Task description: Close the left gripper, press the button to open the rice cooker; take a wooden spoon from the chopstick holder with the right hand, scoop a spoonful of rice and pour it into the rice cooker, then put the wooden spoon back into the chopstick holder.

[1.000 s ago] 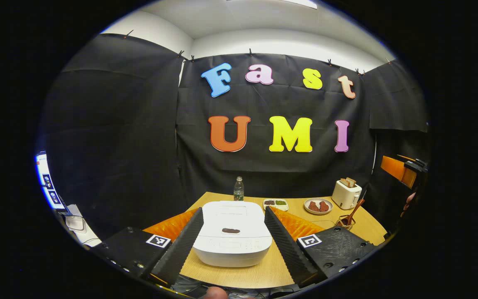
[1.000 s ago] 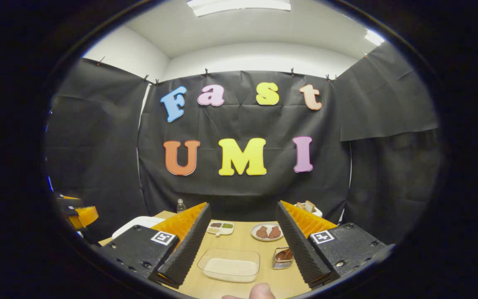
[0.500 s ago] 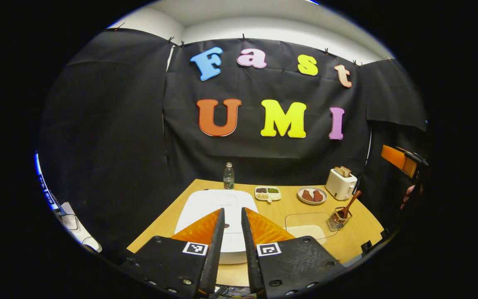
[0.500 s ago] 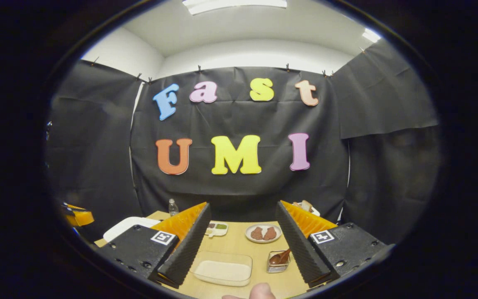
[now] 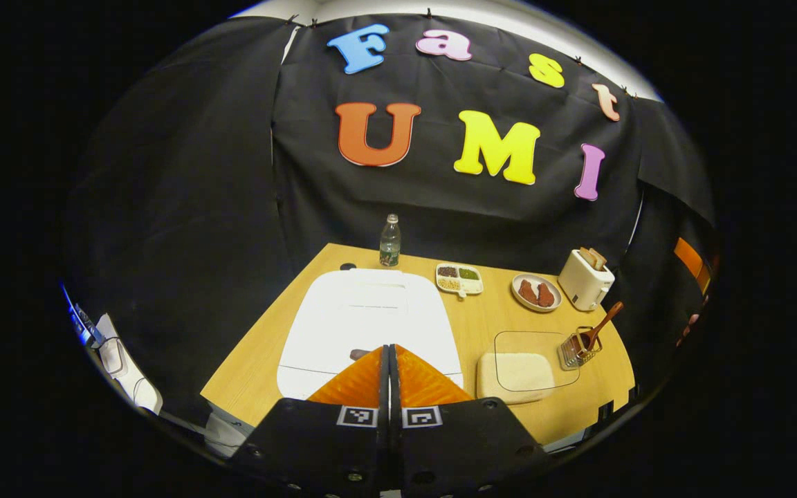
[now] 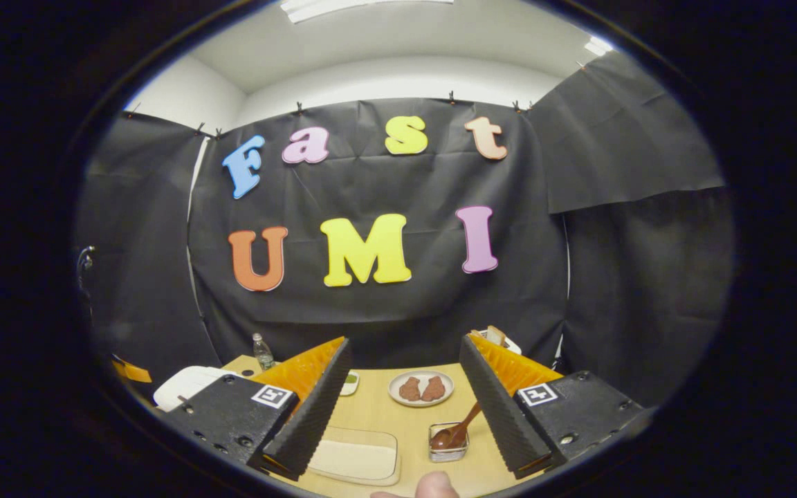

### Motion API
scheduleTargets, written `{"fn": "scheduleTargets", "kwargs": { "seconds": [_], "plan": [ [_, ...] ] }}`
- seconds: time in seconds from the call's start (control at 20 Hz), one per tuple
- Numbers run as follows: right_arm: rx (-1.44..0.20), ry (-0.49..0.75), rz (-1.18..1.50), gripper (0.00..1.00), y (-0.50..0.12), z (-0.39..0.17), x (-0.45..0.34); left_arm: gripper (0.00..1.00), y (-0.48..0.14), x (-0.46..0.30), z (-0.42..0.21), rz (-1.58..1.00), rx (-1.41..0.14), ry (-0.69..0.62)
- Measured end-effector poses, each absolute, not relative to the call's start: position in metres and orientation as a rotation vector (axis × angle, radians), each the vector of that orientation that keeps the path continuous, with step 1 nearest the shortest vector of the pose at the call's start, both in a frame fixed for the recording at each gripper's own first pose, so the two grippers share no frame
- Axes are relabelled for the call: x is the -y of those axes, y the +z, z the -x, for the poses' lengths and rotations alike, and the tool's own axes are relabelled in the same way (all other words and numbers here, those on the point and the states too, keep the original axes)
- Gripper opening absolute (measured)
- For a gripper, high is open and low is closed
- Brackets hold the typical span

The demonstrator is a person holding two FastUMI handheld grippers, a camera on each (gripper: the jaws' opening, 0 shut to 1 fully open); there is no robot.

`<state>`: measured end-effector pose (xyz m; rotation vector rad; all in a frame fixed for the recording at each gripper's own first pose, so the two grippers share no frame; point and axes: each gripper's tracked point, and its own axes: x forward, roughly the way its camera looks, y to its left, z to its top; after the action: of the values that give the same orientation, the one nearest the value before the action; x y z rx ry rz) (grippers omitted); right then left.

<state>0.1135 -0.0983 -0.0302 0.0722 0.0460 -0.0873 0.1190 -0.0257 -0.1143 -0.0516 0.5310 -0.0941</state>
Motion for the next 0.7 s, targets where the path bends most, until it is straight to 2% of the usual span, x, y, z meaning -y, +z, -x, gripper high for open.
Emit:
{"fn": "scheduleTargets", "kwargs": {
  "seconds": [0.05, 0.3, 0.45, 0.5, 0.6, 0.65, 0.7],
  "plan": [
    [-0.056, -0.091, -0.073, 1.00, -0.035, -0.118, 0.101, 0.00, -0.128, 0.023, -0.124, 0.050, -0.592, -0.089],
    [-0.133, -0.130, -0.098, 1.00, -0.067, -0.133, 0.122, 0.00, -0.161, 0.020, -0.147, 0.047, -0.736, -0.091],
    [-0.192, -0.138, -0.116, 1.00, -0.085, -0.138, 0.128, 0.00, -0.172, 0.017, -0.159, 0.024, -0.770, -0.076],
    [-0.199, -0.142, -0.121, 0.96, -0.088, -0.141, 0.131, 0.00, -0.175, 0.017, -0.162, 0.022, -0.779, -0.075],
    [-0.207, -0.146, -0.130, 1.00, -0.092, -0.144, 0.133, 0.00, -0.178, 0.016, -0.169, 0.013, -0.787, -0.072],
    [-0.209, -0.146, -0.131, 0.96, -0.093, -0.147, 0.133, 0.00, -0.181, 0.015, -0.172, 0.015, -0.791, -0.067],
    [-0.208, -0.145, -0.131, 1.00, -0.093, -0.149, 0.132, 0.00, -0.183, 0.015, -0.174, 0.025, -0.799, -0.063]
  ]
}}
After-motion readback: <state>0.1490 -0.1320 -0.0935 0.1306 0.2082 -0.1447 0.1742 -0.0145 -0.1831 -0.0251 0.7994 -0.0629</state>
